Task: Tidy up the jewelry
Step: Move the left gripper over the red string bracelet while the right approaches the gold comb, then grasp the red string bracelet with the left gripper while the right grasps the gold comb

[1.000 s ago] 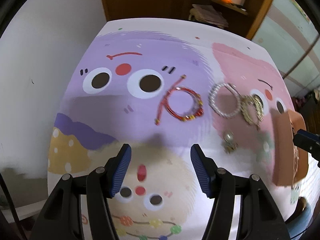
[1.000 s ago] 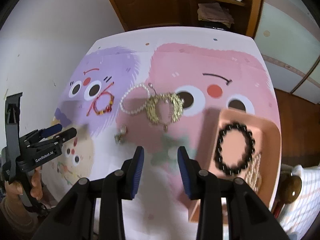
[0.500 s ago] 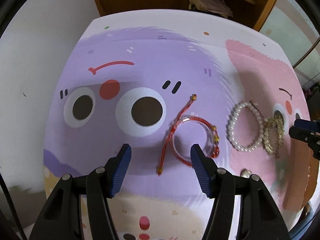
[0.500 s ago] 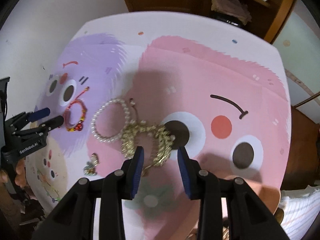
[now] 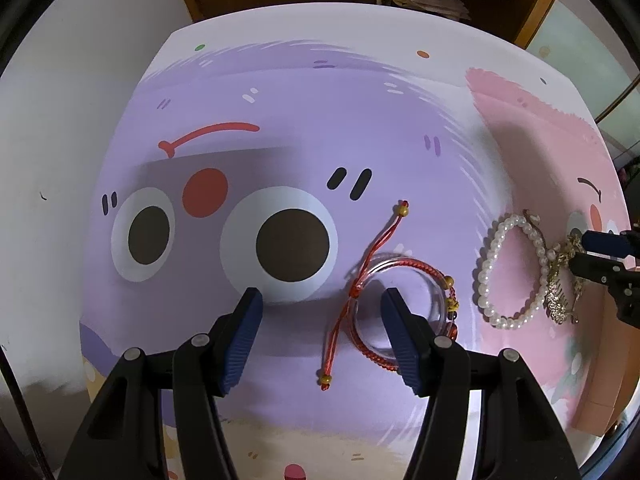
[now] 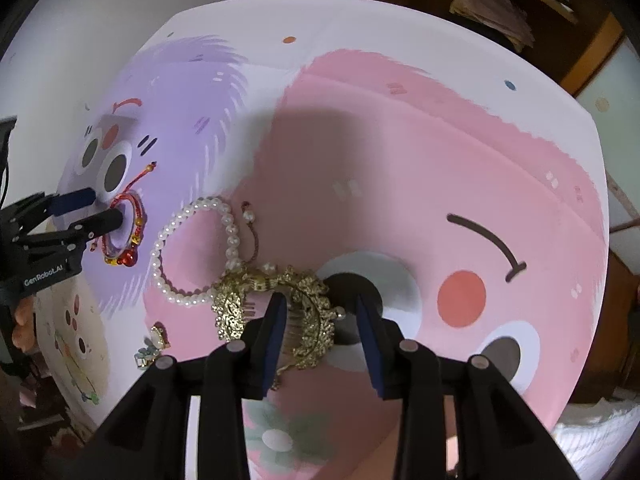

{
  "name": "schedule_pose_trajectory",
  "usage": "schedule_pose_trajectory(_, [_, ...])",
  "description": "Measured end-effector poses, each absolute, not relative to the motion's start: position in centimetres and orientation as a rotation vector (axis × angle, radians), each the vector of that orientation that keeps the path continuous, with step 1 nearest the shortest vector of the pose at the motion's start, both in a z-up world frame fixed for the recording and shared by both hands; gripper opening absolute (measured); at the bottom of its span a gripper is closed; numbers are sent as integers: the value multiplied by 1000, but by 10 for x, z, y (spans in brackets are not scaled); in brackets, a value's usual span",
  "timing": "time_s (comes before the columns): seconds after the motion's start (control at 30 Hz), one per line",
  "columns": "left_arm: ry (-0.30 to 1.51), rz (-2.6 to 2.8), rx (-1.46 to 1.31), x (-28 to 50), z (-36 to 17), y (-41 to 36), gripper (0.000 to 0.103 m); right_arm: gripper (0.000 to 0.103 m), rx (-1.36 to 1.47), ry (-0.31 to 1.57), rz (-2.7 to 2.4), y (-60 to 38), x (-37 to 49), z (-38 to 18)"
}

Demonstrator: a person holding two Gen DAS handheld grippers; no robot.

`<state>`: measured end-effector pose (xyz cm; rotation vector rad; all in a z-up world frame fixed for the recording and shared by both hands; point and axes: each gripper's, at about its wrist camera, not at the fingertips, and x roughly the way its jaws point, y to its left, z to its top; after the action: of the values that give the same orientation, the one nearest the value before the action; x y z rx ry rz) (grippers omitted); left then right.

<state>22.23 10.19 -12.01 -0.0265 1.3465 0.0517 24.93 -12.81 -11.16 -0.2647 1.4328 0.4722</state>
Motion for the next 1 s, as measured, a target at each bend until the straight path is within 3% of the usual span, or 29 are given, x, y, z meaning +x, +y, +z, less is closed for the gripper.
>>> schedule_pose_trajectory(0.43, [1345, 37, -41, 238, -124, 98, 59, 38, -275, 1407, 497, -128, 240, -113])
schedule_pose_trajectory(0.57, [1338, 21, -34, 238, -123, 85, 46, 25, -285, 1388, 462, -130, 237, -112])
schedule_pose_trajectory(0.7, [1332, -3, -18, 240, -121, 74, 9, 24, -258, 1379, 446, -132, 234, -112])
schedule_pose_trajectory(0.87, [1333, -16, -40, 237, -120, 72, 5, 24, -244, 1369, 427, -138, 226, -109])
schedule_pose_trajectory(0.97, [1320, -20, -58, 234, -116, 74, 5, 10, -213, 1357, 437, -142, 224, -102])
schedule_pose_trajectory(1.0, [1314, -21, -61, 233, -113, 73, 5, 10, -184, 1353, 444, -144, 223, -97])
